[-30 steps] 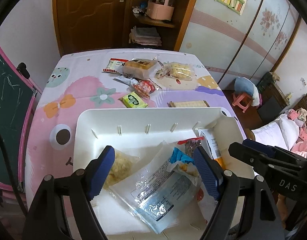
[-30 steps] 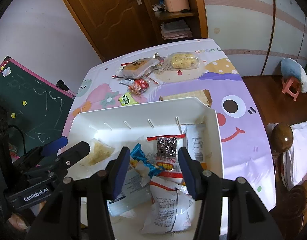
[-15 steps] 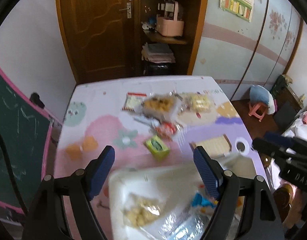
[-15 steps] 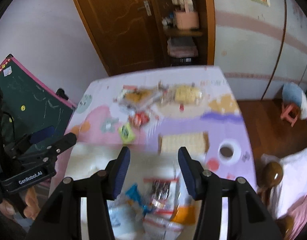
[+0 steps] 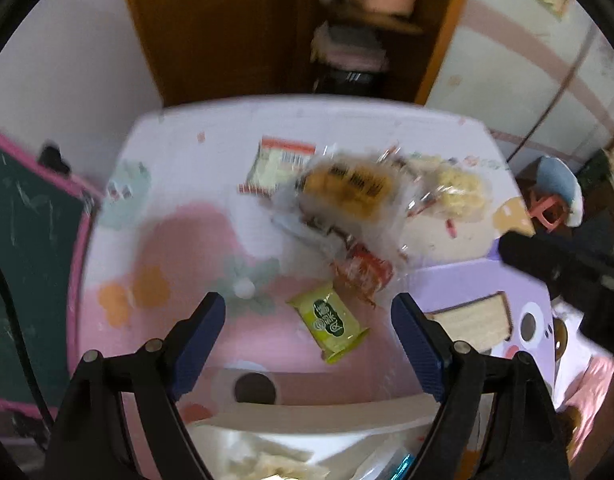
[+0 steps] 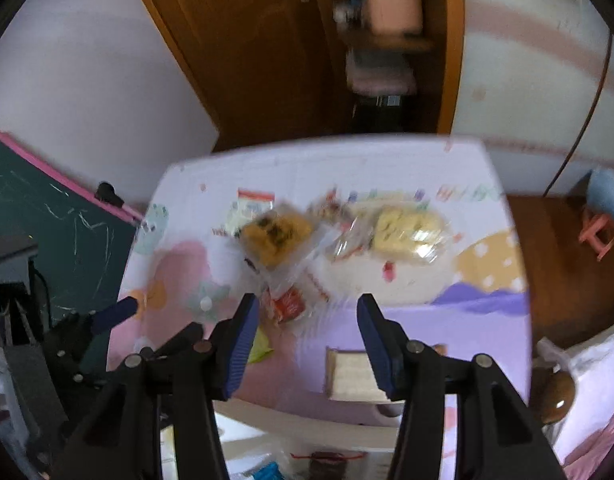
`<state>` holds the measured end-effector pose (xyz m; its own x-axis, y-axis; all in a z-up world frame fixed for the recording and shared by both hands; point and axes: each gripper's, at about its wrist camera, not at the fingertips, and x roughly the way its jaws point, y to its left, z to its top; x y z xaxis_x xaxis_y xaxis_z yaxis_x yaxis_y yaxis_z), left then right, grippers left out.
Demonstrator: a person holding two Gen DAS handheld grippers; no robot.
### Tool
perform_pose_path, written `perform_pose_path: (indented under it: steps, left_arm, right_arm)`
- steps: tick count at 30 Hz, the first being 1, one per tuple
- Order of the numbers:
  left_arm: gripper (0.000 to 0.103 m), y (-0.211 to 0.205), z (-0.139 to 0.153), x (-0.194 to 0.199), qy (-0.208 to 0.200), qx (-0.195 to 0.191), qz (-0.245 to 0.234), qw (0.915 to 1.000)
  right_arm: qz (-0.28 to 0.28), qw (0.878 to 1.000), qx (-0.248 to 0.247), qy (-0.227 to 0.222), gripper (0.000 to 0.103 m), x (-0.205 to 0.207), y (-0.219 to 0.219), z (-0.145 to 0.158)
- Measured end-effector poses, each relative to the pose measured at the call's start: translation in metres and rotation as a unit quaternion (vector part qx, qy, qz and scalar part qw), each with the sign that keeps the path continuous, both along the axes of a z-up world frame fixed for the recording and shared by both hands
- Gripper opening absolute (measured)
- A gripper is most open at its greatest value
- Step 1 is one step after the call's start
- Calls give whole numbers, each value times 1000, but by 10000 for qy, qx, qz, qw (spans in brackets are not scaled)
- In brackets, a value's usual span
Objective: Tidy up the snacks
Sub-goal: 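Grasp the green square packet with the left gripper while the right reaches the clear cake packet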
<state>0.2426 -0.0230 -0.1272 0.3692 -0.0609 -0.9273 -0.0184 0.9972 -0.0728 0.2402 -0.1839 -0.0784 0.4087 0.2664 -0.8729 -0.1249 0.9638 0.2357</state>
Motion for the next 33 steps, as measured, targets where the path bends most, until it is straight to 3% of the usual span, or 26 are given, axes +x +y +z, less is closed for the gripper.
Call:
perform_pose_path:
  steps: [5,12,16,21,33]
  left_arm:
    - [76,-2,-44,14,622,-223,351,9972]
    - [65,-10,-85,26,1192,-249,588,9908]
    - [47,-12,-100,30,1459,-350,690,9863]
    - [37,-18,-99,30,1268,21,494,9907]
    - [36,36,-71,21,919,-339,861,9915]
  right_arm:
    - [-185,9971,345,657,51,15,-1,-47]
    - [-296,9938,503,941,51,25,-6,-71]
    - [-268,9919,589,1089,51,28,-5,-81]
    - [-211,9900,628,1244,51,31,4,-92]
    - [-95,9902,237,1370,52,50,53,-113]
